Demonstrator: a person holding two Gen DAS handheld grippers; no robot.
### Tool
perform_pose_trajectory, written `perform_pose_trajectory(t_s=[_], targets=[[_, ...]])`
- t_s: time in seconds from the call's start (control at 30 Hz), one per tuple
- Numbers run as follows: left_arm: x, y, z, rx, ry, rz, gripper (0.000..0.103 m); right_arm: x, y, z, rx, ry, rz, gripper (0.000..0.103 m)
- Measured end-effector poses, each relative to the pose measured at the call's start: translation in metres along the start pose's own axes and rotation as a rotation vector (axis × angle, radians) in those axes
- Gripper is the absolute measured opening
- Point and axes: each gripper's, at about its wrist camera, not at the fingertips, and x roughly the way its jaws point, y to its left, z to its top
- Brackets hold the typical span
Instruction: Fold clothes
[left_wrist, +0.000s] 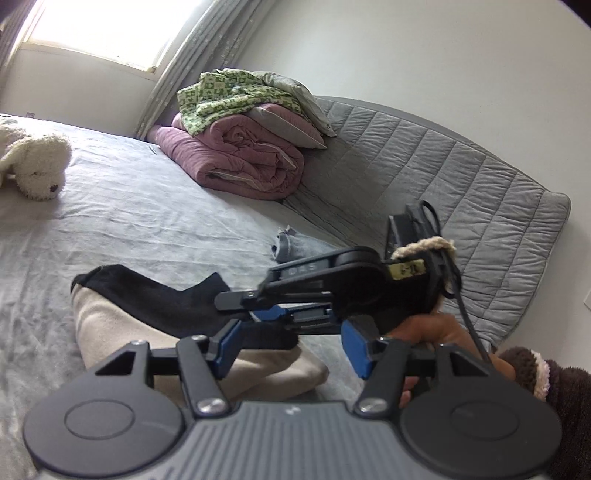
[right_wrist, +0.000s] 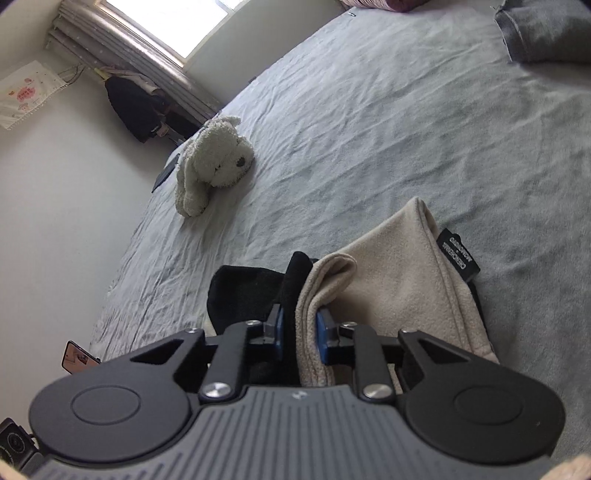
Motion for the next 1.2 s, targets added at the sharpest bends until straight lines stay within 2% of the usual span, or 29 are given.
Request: perform_pose_trajectory(t_s=[0.07, 0.17, 0.3, 0.4, 0.6, 0.83, 0.97, 1.03, 1.2], targets=[[-0.004, 0.007, 0.004, -0.009, -0.032, 0.054, 0.056, -0.008, 0.005, 0.007, -0.019, -0.036, 0.041, 0.021], [-0.004, 0.026, 0.008, -0.062, -0.062, 0.139, 0.044, -0.018, 0.01, 0.017, -0.04, -0.075, 0.079, 0.02], [0.004, 0.048, 0.005, -0.15, -0.059, 0.195, 0.032, -0.024, 0.001, 0.028, -0.023, -0.099, 0.092, 0.02], [0.014, 0.053, 0.001, -0.168, -0.035, 0.201, 0.031, -0.026, -0.011, 0.032, 0.001, -0.098, 0.092, 0.02], [0.028, 0.043, -0.005, -0.11, -0.001, 0.189, 0.03, -0.032, -0.03, 0.035, 0.028, -0.091, 0.073, 0.02], [0.043, 0.033, -0.016, -0.05, 0.06, 0.179, 0.03, -0.029, -0.053, 0.033, 0.033, -0.056, 0.011, 0.02], [0.052, 0.028, -0.026, 0.003, 0.094, 0.188, 0.03, -0.023, -0.058, 0.025, -0.034, -0.026, -0.085, 0.022], [0.055, 0.024, -0.03, 0.041, 0.095, 0.197, 0.03, -0.025, -0.053, 0.021, -0.071, -0.038, -0.113, 0.027], [0.054, 0.018, -0.024, 0.061, 0.08, 0.196, 0.03, -0.045, -0.03, 0.016, -0.239, -0.14, -0.172, 0.035]])
